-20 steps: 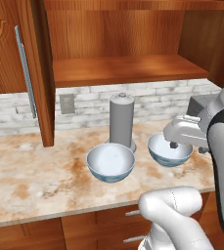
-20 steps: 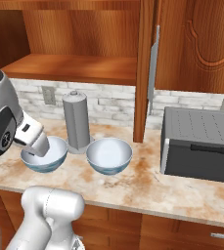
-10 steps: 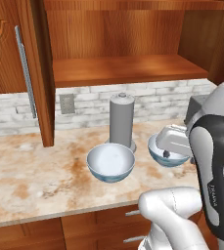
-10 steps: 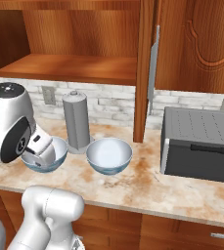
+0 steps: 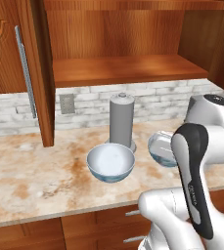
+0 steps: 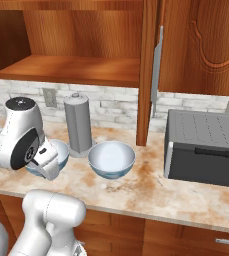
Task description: Open the cabinet. Pick the bowls from the counter and place them in the cabinet. Then close the cabinet.
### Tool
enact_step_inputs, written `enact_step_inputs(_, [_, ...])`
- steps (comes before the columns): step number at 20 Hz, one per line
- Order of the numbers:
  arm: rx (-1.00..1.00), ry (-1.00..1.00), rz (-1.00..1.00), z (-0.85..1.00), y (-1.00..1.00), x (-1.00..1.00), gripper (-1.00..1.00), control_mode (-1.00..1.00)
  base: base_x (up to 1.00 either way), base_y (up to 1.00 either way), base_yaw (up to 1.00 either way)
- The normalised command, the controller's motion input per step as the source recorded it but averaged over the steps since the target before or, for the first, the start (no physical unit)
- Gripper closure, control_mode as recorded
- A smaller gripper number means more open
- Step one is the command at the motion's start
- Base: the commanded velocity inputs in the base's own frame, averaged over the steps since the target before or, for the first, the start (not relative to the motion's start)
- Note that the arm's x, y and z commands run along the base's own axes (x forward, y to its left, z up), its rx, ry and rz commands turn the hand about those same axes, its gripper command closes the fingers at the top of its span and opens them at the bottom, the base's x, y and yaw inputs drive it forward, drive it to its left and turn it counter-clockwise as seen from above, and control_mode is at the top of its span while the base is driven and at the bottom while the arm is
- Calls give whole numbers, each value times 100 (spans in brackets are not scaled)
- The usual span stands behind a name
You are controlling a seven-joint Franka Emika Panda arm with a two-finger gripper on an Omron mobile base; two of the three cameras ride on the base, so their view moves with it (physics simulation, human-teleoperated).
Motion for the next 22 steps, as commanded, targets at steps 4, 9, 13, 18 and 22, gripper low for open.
enact_step_inputs(4, [1,4,-11,-32,11,44,-100,-100,0,0,0])
enact_step_inputs(9, [0,2,-5,-18,23,25,-100,-100,0,0,0])
enact_step_inputs(13, [0,3,-3,-19,11,30,-100,-100,0,0,0])
enact_step_inputs(18, [0,0,0,-20,0,45,-100,-100,0,0,0])
enact_step_inputs(22, [0,3,0,-28,2,46,-100,-100,0,0,0])
